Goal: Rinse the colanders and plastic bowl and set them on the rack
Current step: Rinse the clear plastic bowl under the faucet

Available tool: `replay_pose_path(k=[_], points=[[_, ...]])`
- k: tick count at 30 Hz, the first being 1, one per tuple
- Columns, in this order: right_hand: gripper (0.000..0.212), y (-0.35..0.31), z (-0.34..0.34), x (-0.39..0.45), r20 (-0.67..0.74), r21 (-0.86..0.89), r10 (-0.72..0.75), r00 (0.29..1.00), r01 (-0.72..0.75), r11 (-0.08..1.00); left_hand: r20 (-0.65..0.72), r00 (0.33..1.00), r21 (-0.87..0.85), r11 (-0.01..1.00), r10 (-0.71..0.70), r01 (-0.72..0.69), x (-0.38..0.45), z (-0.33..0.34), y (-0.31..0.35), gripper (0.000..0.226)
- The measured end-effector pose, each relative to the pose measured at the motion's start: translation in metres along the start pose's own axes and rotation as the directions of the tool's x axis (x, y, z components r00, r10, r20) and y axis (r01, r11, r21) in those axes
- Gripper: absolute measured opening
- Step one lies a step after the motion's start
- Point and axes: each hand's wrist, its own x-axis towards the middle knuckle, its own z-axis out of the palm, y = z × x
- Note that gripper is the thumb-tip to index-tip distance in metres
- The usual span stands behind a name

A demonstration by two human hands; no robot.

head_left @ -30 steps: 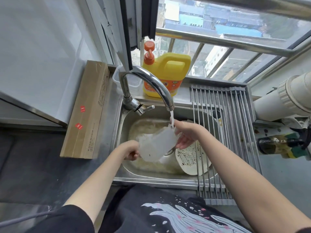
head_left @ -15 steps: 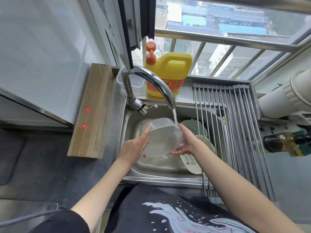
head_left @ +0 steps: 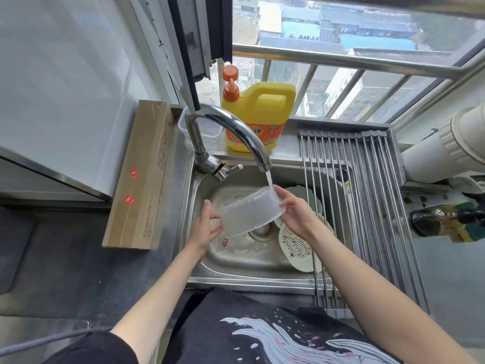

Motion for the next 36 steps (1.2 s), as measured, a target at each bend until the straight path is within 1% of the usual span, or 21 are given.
replay_pose_path(k=[1, 2, 3, 4, 6, 8, 10, 11, 13, 15, 16, 18, 20, 22, 24, 27, 30, 36], points=[[0.07, 0.003, 0.0, 0.0, -0.004, -0.009, -0.004, 1.0, 0.004, 1.0, 0.036, 0.999, -0.034, 0.999, -0.016, 0.017, -0.001, 0.002, 0.002, 0.06], [0.072, 0.005, 0.0, -0.001, -0.01, -0.019, -0.014, 1.0, 0.014, 1.0, 0.064, 0.998, -0.039, 0.999, 0.003, -0.001, -0.002, 0.003, 0.002, 0.051], [0.075, 0.007, 0.001, -0.001, -0.01, -0.028, -0.032, 0.999, 0.031, 0.999, 0.079, 0.996, -0.018, 0.999, 0.034, -0.033, -0.002, 0.004, 0.003, 0.046], [0.078, 0.009, 0.002, -0.002, -0.014, -0.029, -0.047, 0.999, 0.047, 0.998, 0.077, 0.994, 0.029, 0.997, 0.072, -0.075, -0.001, 0.004, 0.002, 0.046], [0.082, 0.011, 0.002, -0.003, -0.036, -0.02, -0.071, 0.997, 0.07, 0.997, 0.054, 0.99, 0.099, 0.986, 0.128, -0.133, 0.001, 0.003, 0.0, 0.058], [0.086, 0.012, 0.0, -0.003, -0.074, -0.038, -0.078, 0.994, 0.076, 0.996, 0.057, 0.989, 0.04, 0.99, 0.135, -0.137, 0.001, 0.002, -0.001, 0.076], [0.087, 0.014, -0.004, -0.004, -0.09, -0.045, -0.072, 0.993, 0.069, 0.997, 0.078, 0.987, -0.001, 0.99, 0.142, -0.143, 0.0, 0.002, -0.002, 0.087], [0.083, 0.015, -0.006, -0.004, -0.088, -0.023, -0.065, 0.994, 0.064, 0.998, 0.086, 0.986, 0.005, 0.99, 0.142, -0.142, -0.001, 0.003, -0.003, 0.09], [0.064, 0.015, -0.006, -0.003, -0.092, 0.013, -0.051, 0.994, 0.053, 0.999, 0.078, 0.988, -0.008, 0.991, 0.136, -0.136, -0.002, 0.003, -0.005, 0.092], [0.043, 0.014, -0.003, -0.004, -0.117, -0.023, -0.053, 0.992, 0.05, 0.998, 0.07, 0.988, -0.014, 0.991, 0.134, -0.134, -0.001, 0.002, -0.01, 0.094], [0.04, 0.014, -0.002, -0.003, -0.129, -0.054, -0.062, 0.99, 0.055, 0.997, 0.071, 0.988, -0.005, 0.99, 0.138, -0.138, -0.001, 0.002, -0.011, 0.095], [0.046, 0.016, -0.001, -0.002, -0.128, -0.046, -0.095, 0.987, 0.09, 0.995, 0.076, 0.987, 0.028, 0.989, 0.141, -0.143, 0.0, 0.002, -0.012, 0.098], [0.05, 0.015, 0.002, -0.003, -0.116, 0.03, -0.118, 0.986, 0.122, 0.992, 0.094, 0.985, 0.082, 0.985, 0.143, -0.151, 0.001, 0.004, -0.011, 0.101], [0.05, 0.013, 0.004, -0.005, -0.091, 0.094, -0.141, 0.986, 0.149, 0.984, 0.112, 0.983, 0.112, 0.982, 0.143, -0.155, 0.003, 0.008, -0.008, 0.104], [0.049, 0.011, 0.003, -0.006, -0.054, 0.113, -0.173, 0.983, 0.178, 0.977, 0.124, 0.981, 0.11, 0.981, 0.148, -0.162, 0.007, 0.011, -0.002, 0.106], [0.052, 0.009, -0.006, -0.008, -0.04, 0.127, -0.197, 0.98, 0.201, 0.971, 0.168, 0.974, 0.083, 0.983, 0.15, -0.166, 0.012, 0.018, 0.008, 0.104], [0.057, 0.007, -0.015, -0.011, -0.033, 0.134, -0.229, 0.973, 0.231, 0.964, 0.213, 0.97, 0.097, 0.985, 0.119, -0.143, 0.017, 0.026, 0.014, 0.105], [0.068, 0.009, -0.024, -0.015, -0.097, 0.058, -0.274, 0.957, 0.28, 0.958, 0.272, 0.96, 0.11, 0.99, 0.057, -0.091, 0.018, 0.041, 0.015, 0.11]])
